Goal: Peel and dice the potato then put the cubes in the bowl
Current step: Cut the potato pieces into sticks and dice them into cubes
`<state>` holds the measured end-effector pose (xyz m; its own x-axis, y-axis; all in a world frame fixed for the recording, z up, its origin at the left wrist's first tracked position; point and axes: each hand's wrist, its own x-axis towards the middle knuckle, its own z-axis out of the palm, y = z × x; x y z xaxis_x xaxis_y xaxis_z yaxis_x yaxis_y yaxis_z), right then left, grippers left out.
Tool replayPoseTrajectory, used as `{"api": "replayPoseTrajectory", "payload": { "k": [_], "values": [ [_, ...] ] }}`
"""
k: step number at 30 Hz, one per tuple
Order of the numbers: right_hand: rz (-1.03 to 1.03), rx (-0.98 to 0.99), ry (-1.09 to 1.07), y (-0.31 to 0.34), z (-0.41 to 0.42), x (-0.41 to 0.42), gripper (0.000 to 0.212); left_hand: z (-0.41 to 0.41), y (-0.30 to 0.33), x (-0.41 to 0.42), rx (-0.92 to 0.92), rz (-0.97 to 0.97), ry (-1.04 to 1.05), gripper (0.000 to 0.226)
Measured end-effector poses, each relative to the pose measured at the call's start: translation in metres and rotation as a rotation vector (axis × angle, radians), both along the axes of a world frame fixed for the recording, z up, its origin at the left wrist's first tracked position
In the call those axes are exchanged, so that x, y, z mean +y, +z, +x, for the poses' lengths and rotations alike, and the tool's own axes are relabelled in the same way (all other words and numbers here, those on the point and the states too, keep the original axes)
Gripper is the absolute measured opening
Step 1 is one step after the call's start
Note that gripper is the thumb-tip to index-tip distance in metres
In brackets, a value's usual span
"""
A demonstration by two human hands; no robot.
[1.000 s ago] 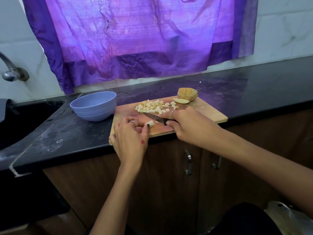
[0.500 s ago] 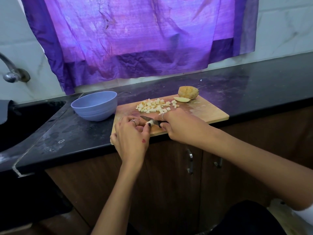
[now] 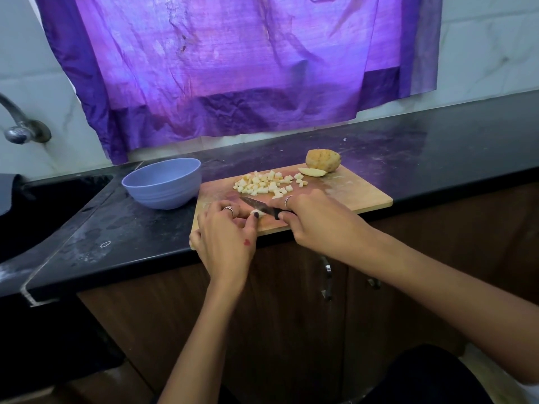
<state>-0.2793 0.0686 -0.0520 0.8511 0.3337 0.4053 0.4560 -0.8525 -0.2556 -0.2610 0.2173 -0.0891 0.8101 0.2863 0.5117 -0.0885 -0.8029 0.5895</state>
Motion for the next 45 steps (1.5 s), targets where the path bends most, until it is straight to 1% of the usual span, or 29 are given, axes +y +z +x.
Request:
{"api": "replayPoseTrajectory", "payload": {
  "k": [3,11,16,19,21,30,36,40,43,45],
  "values": [
    [-0.038,0.018,-0.014,0.004,0.008,0.008,0.033,0.000,0.000,0.000,-0.007,-0.008,-0.013,0.010],
    [-0.106,0.013,-0.021,0.001,0.008,0.011,0.033,-0.001,0.000,-0.001,-0.011,-0.006,-0.001,0.011],
    [-0.100,-0.024,-0.049,-0.001,0.001,0.001,0.033,-0.003,0.000,-0.002,-0.001,0.013,0.020,0.020],
    [-0.027,-0.060,-0.045,-0.002,-0.001,0.000,0.036,-0.004,-0.001,-0.003,-0.005,0.016,0.025,0.023],
    [0.017,-0.056,-0.032,-0.001,-0.001,0.003,0.036,-0.006,0.000,-0.004,-0.009,0.020,0.023,0.022],
    [0.026,-0.017,0.002,-0.004,-0.002,0.005,0.030,-0.009,0.000,-0.006,-0.017,0.015,0.006,0.020],
    [0.058,0.021,0.011,-0.001,-0.002,0.008,0.034,-0.010,0.004,-0.007,0.007,0.000,0.001,0.015],
    [0.025,0.012,0.002,0.000,0.002,0.011,0.031,-0.009,0.007,-0.007,0.020,-0.019,-0.005,0.009],
    [-0.006,0.043,0.002,-0.006,0.002,0.013,0.033,-0.007,0.007,-0.005,0.034,-0.046,-0.014,0.009],
    [-0.026,0.018,0.003,-0.009,0.002,0.013,0.033,-0.006,0.007,-0.004,0.038,-0.042,-0.017,0.010]
  ]
}}
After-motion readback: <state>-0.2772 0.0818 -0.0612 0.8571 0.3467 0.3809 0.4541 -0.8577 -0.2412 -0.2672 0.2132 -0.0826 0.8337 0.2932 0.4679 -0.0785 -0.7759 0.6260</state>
